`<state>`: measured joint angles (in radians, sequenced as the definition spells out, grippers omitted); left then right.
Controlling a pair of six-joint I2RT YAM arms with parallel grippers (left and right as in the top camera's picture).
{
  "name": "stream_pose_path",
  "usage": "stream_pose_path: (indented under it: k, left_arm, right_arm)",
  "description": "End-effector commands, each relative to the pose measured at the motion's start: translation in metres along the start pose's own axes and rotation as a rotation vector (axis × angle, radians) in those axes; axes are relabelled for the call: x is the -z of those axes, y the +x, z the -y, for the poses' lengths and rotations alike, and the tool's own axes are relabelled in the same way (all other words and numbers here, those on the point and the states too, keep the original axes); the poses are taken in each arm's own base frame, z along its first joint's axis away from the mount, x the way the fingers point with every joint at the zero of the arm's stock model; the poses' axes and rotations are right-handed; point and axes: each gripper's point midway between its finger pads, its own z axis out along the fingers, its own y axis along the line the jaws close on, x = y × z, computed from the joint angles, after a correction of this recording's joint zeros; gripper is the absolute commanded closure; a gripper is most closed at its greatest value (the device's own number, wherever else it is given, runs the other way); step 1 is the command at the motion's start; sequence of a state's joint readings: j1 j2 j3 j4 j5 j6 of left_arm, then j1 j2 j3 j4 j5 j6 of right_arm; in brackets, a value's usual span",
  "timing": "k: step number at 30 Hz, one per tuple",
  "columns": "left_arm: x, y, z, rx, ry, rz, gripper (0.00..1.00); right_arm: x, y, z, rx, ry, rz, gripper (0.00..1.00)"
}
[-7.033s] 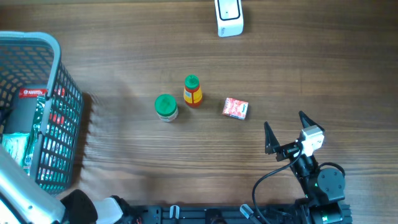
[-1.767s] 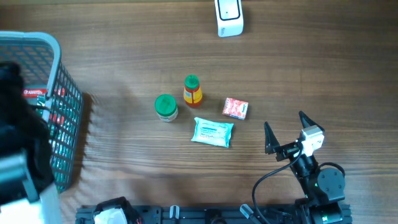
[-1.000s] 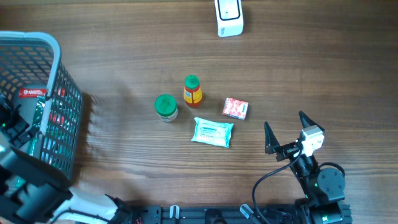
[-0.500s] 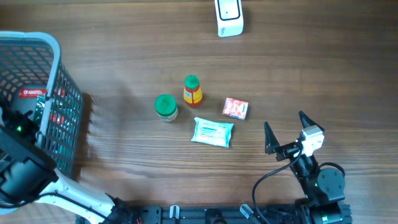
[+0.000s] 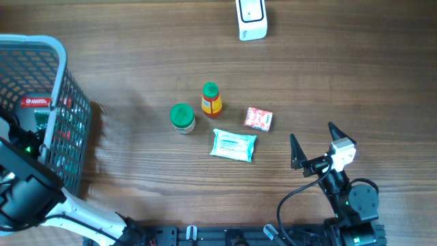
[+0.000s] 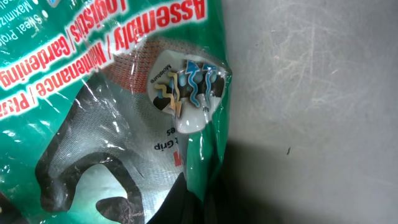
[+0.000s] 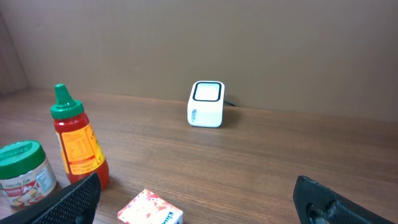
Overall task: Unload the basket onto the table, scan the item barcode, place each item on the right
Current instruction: 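Reach the left gripper into the basket and lift the green 3M bag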
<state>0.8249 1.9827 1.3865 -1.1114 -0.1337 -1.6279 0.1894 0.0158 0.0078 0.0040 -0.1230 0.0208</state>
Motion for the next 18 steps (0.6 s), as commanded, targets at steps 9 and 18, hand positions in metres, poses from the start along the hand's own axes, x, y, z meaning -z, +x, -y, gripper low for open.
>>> stream_pose_path:
  k: [9,18]
  left_arm:
    - [0.205,-0.035,-0.006,-0.04,0.614,-0.005,0.96]
    - [0.354,-0.028,-0.064,-0.203,1.183,-0.115,0.96]
  right_arm:
    - [0.0,0.0,-0.002,0.002,-0.011,0.002,0.0]
    - [0.0,0.0,-0.002,0.002,-0.011,0.002,0.0]
